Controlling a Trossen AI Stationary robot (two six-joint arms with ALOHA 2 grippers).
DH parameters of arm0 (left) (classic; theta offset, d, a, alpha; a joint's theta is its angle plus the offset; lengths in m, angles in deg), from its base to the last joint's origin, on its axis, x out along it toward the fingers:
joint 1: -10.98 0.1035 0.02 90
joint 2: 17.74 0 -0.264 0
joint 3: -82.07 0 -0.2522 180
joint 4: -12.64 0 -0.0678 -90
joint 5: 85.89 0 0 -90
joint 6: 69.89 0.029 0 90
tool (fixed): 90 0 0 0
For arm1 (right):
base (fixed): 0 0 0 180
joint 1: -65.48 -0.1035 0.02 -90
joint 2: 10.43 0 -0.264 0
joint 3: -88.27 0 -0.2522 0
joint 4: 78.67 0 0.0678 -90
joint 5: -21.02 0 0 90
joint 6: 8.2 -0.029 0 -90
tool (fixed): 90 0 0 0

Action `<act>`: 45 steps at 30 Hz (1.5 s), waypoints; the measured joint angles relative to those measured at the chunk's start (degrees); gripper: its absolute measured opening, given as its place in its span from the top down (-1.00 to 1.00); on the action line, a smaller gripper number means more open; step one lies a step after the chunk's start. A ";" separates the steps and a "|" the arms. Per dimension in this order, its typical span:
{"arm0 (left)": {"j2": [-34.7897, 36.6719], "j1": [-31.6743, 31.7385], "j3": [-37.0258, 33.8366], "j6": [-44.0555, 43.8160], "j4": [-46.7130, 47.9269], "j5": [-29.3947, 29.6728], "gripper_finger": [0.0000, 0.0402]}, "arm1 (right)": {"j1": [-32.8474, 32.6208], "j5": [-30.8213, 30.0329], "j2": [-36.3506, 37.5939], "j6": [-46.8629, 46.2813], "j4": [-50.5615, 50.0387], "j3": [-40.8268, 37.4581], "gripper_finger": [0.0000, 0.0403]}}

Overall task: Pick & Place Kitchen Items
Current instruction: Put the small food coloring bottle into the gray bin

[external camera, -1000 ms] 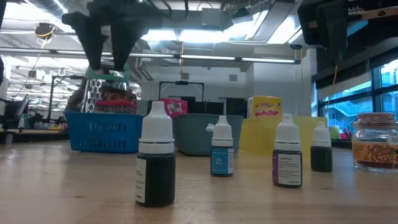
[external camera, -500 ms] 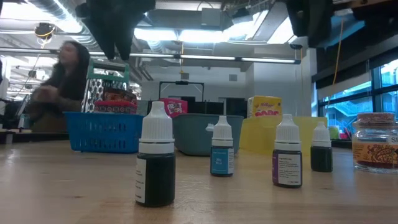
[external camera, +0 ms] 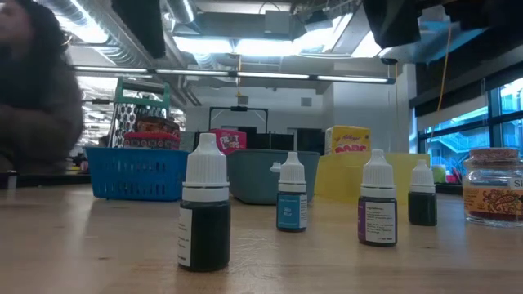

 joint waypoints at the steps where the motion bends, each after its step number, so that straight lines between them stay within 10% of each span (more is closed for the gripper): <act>1: 0.00 -0.74 0.00 1.75 -1.45 -0.13 -0.29 | 0.00 0.00 0.00 -0.17 0.27 0.00 -0.65; 18: 0.00 -6.02 -0.07 39.18 -30.82 -2.10 -0.28 | 3.82 -7.82 0.00 -10.76 4.45 0.00 -0.65; 26: -0.47 -1.82 -0.07 46.00 -36.04 -15.46 -0.29 | 6.31 -8.14 0.00 -13.07 4.47 0.00 -0.65; 35: -7.39 0.94 -0.13 52.33 -37.66 -23.46 -0.29 | 6.73 -24.97 1.17 -17.14 -0.40 0.00 -0.65; 45: -14.65 3.26 -0.15 61.19 -45.15 -31.47 -0.29 | 5.88 -25.31 7.87 -19.92 -7.51 0.00 -0.65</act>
